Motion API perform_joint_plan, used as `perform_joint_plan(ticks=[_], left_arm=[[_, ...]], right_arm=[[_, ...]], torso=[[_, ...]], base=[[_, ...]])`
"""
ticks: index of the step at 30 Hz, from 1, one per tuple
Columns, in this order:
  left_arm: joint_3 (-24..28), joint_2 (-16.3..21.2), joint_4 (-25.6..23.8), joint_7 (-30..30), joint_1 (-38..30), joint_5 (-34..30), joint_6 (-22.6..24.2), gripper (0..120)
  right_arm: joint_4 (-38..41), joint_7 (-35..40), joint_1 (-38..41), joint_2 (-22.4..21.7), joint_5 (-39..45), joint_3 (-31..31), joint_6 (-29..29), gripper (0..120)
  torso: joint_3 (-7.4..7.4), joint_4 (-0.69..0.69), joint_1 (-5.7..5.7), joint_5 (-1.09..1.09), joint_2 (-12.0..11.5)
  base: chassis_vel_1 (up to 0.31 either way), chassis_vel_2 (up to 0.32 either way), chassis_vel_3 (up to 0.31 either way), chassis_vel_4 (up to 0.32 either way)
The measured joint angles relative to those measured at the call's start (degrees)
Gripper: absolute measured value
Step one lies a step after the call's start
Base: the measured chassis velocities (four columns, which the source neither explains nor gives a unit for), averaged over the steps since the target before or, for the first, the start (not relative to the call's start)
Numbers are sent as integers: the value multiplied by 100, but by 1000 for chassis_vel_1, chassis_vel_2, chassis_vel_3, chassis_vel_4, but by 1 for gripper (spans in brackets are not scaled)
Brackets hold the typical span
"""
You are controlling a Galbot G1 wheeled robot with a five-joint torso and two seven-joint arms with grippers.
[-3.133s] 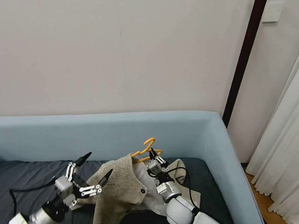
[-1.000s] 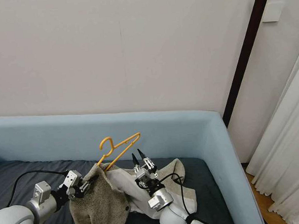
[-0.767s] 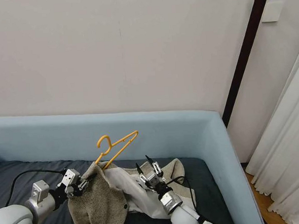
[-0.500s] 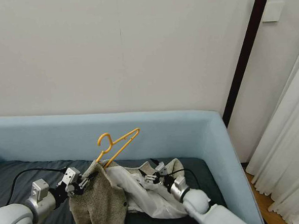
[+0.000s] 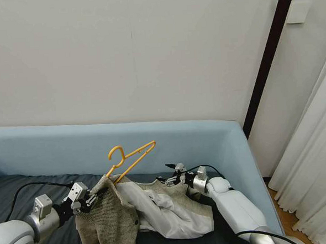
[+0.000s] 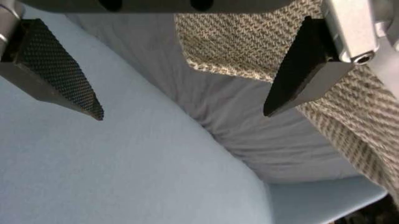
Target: Pick up the clothes from the sofa and hang them on the clothes hanger.
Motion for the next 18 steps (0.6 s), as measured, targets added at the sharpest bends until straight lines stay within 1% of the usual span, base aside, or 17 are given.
perform_joint_plan(ticks=[2, 3, 6, 8, 11, 18], left_arm=[[2, 5, 11, 10, -2, 7, -13, 4], [2, 23, 34, 33, -5, 16, -44, 4], [3, 67, 86, 84, -43, 27, -96, 4], [5, 68, 93, 93, -49, 28, -103, 4], [39, 32, 128, 123, -55, 95, -140, 4], [69, -4, 150, 128, -70, 134, -155, 4]], right_arm=[[-97, 22, 43, 52, -65, 10, 6, 98], [-215, 35, 102, 118, -158, -2, 24, 97], [-449, -172, 204, 215, -484, -79, 163, 95], [-493, -242, 221, 230, -498, -84, 189, 94], [-679, -602, 276, 279, -492, -94, 221, 85], [-779, -862, 300, 283, -597, -80, 223, 83]], torso=[[0, 0, 0, 0, 0], [0, 0, 0, 0, 0], [0, -1, 0, 0, 0], [0, -1, 0, 1, 0], [-1, 0, 0, 1, 1], [-1, -1, 0, 1, 1]], base=[[0, 0, 0, 0], [0, 0, 0, 0], [0, 0, 0, 0], [0, 0, 0, 0], [0, 0, 0, 0], [0, 0, 0, 0]])
